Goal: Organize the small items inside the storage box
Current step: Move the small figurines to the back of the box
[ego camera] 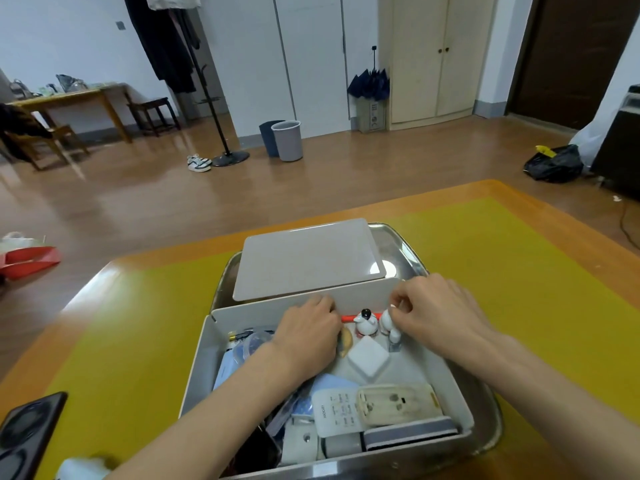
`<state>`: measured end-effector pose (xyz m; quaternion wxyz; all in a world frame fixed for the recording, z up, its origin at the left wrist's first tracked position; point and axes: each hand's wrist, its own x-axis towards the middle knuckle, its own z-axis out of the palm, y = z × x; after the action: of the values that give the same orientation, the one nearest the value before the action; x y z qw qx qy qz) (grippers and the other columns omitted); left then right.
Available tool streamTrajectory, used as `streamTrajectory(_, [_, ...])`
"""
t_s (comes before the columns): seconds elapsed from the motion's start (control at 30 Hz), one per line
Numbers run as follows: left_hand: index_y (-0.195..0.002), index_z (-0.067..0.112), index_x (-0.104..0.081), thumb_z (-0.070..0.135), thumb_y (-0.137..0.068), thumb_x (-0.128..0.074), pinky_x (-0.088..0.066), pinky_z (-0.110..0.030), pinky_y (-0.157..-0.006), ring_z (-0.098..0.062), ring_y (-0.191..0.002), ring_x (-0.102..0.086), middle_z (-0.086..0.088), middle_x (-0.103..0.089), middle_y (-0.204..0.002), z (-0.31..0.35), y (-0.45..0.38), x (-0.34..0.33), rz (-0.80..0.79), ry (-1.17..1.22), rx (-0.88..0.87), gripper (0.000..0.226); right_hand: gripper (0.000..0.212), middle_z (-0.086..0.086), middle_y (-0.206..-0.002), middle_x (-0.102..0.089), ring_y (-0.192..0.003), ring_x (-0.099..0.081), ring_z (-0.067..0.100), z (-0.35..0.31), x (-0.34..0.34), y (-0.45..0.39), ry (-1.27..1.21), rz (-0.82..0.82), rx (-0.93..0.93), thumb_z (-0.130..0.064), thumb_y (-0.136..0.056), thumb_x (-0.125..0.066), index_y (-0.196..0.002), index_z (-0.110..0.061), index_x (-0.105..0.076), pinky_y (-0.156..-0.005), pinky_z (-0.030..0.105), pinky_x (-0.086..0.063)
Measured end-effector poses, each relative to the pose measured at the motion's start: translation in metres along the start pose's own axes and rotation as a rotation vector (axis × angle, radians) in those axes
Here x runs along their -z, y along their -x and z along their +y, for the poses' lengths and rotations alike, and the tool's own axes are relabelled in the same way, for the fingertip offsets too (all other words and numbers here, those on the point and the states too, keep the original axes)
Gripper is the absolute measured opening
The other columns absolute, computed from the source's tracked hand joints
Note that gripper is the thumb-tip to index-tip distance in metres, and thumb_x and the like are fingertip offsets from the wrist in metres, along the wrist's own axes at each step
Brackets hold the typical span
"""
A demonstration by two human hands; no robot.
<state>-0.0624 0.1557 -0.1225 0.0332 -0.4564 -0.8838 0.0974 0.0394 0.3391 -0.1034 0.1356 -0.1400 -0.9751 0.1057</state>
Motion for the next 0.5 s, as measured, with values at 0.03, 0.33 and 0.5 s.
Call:
streamTrajectory(0.03, [-0.111, 0.014, -0.063, 0.025, -0.095, -0.046, -0.036, -0.035, -0.070, -0.024, -0.119, -0.046, -0.004, -0.051, -0.120, -0.001, 0.001, -0.001, 0.003, -0.016, 0.012, 0.025, 0.010, -0.003, -0.079, -0.065, -0.069, -0.051, 0.026, 0.001, 0.000, 0.001, 0.010, 0.000, 0.015, -0.032, -0.086, -0.056, -0.079, -0.029, -0.063, -0.045, 0.027, -0.023])
streamTrajectory(0.33, [-0.117, 0.021, -0.060, 0.040, -0.103, -0.033, -0.048, -0.038, -0.084, -0.024, -0.111, -0.054, -0.002, -0.056, -0.118, -0.015, 0.028, -0.015, -0.054, 0.272, 0.098, 0.036, 0.024, 0.000, -0.087, -0.061, -0.090, -0.060, 0.022, 0.000, -0.006, 0.003, 0.084, 0.051, 0.112, -0.038, -0.095, -0.055, -0.104, -0.034, -0.076, -0.059, 0.031, -0.034])
streamTrajectory(0.5, [-0.118, 0.029, -0.058, 0.049, -0.101, -0.027, -0.040, -0.042, -0.095, -0.024, -0.117, -0.051, -0.003, -0.057, -0.119, -0.022, 0.030, -0.011, -0.149, 0.182, 0.125, 0.040, 0.021, -0.007, -0.084, -0.071, -0.097, -0.051, 0.018, 0.000, -0.005, 0.000, 0.145, 0.014, 0.143, -0.036, -0.089, -0.059, -0.099, -0.032, -0.076, -0.079, 0.034, -0.031])
